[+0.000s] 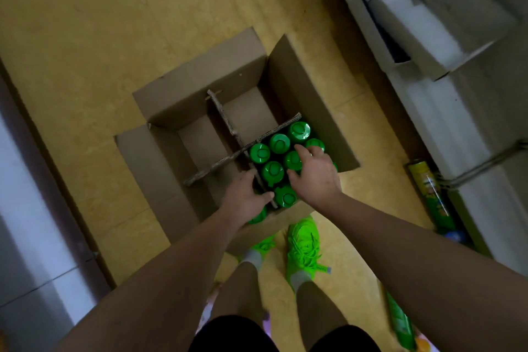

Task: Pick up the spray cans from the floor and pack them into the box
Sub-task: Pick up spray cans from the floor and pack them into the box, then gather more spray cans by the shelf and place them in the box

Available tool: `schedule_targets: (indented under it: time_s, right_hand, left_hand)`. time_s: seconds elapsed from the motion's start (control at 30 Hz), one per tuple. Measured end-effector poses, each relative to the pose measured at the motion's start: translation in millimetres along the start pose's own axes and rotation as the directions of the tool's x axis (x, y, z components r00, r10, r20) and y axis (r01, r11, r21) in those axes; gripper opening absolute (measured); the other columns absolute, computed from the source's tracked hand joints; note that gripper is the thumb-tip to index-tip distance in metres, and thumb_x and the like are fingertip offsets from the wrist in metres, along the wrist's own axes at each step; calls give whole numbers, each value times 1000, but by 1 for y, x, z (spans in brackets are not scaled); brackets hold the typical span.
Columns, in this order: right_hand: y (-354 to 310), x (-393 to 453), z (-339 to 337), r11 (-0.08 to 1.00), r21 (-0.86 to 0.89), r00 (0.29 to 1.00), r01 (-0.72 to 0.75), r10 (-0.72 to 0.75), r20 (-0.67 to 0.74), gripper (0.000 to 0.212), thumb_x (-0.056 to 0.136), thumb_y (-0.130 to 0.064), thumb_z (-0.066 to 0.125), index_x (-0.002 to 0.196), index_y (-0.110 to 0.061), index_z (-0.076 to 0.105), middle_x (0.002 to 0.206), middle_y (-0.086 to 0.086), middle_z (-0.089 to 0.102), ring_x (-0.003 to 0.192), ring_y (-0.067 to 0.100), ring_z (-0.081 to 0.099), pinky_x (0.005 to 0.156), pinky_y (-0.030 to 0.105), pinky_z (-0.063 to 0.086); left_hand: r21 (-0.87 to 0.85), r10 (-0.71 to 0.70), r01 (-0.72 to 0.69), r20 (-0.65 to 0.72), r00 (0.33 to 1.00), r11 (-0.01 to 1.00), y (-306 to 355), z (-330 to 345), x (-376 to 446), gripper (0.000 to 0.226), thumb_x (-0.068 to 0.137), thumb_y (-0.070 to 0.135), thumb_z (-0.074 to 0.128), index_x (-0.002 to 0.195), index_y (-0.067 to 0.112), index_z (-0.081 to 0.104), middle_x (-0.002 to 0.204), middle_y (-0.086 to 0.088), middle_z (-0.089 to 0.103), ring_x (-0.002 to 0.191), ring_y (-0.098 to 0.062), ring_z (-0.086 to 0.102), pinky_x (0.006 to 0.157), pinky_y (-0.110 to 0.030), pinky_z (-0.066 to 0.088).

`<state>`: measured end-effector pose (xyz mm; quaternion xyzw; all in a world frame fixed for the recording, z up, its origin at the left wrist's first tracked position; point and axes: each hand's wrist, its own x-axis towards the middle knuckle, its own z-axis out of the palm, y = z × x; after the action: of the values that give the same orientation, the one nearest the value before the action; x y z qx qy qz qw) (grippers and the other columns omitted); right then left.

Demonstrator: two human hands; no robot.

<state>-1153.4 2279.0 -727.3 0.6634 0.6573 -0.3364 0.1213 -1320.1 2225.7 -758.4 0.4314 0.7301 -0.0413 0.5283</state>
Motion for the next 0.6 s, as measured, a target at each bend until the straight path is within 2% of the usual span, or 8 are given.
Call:
schedule_targets:
  time_s: [0.07, 0.17, 0.43, 0.6]
  right_hand:
    - [5, -16, -20, 999, 12, 999, -45, 45, 3, 68, 93, -37, 59, 153, -20, 34, 147, 13, 42, 131, 33, 44, 104, 39, 42]
    - [12, -41, -54, 992, 62, 994, -108, 110, -24, 65, 92, -37, 59, 151, -20, 37, 144, 13, 45, 130, 33, 44, 104, 39, 42]
    - [36, -115, -147, 937, 249, 939, -246, 294, -180, 61, 92, -35, 59, 148, -20, 41, 141, 12, 48, 126, 32, 46, 100, 38, 42]
    - [65, -185, -183, 859, 368, 855, -356, 458, -243, 62, 92, -36, 60, 148, -19, 41, 143, 13, 46, 127, 35, 46, 102, 39, 42]
  left_hand:
    - [104, 93, -89, -37, 995, 991, 31, -19, -10, 81, 82, 49, 70, 149, 17, 39, 153, -8, 40, 142, -26, 36, 116, -40, 33]
    - [212, 238, -218, -73, 969, 953, 85, -48, -30, 79, 86, 46, 69, 151, 14, 36, 153, -13, 38, 141, -30, 34, 116, -42, 31]
    - [398, 488, -466, 53, 871, 790, 215, -73, -94, 78, 90, 48, 64, 154, 20, 28, 162, -11, 21, 149, -31, 18, 121, -46, 23]
    - [488, 581, -599, 208, 787, 635, 284, -48, -149, 82, 92, 51, 61, 157, 22, 22, 165, -8, 14, 151, -29, 10, 122, -45, 19]
